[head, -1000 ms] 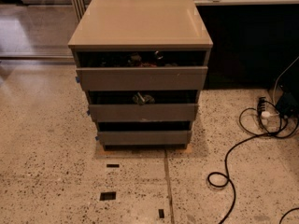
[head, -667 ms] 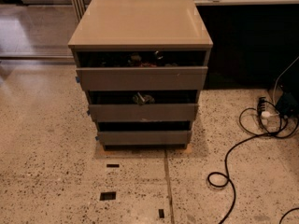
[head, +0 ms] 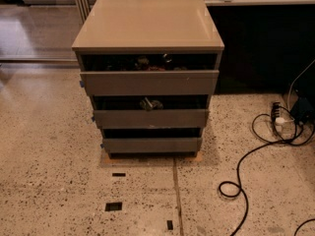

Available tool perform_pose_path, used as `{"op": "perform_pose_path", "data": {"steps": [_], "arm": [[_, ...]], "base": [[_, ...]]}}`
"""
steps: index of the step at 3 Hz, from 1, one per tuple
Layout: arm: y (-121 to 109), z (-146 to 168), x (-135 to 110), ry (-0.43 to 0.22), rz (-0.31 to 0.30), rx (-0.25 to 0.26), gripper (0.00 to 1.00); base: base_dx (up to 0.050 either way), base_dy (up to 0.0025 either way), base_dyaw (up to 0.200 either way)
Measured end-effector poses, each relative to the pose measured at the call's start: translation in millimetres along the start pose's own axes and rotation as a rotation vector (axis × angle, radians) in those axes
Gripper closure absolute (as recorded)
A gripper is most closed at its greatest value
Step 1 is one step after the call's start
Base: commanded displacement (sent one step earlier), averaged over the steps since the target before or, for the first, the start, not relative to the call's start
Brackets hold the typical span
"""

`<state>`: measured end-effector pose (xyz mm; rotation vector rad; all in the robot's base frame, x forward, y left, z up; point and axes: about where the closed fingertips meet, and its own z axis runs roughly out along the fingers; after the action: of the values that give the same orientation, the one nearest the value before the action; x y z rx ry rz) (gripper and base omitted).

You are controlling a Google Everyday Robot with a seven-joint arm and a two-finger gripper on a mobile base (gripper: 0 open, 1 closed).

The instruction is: Place redbull can into top drawer

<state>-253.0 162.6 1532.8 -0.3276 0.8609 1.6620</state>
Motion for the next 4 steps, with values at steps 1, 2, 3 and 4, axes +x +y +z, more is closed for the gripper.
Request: {"op": "perform_pose_path", "data": {"steps": [1, 2, 3, 4], "arm": [[-11, 2, -11, -0.014, 0.042, 0.014, 0.00], [-11, 2, -11, -0.014, 0.042, 0.014, 0.00], [-15, 4, -3, 0.011, 0.022, 0.040, 0.00], [-10, -7, 2, 0.066, 0.187, 0.137, 0.00]], "base": [[0.000, 0.00000, 0.000], [0.000, 0.00000, 0.000], [0.000, 0.00000, 0.000], [0.000, 0.00000, 0.000]]}}
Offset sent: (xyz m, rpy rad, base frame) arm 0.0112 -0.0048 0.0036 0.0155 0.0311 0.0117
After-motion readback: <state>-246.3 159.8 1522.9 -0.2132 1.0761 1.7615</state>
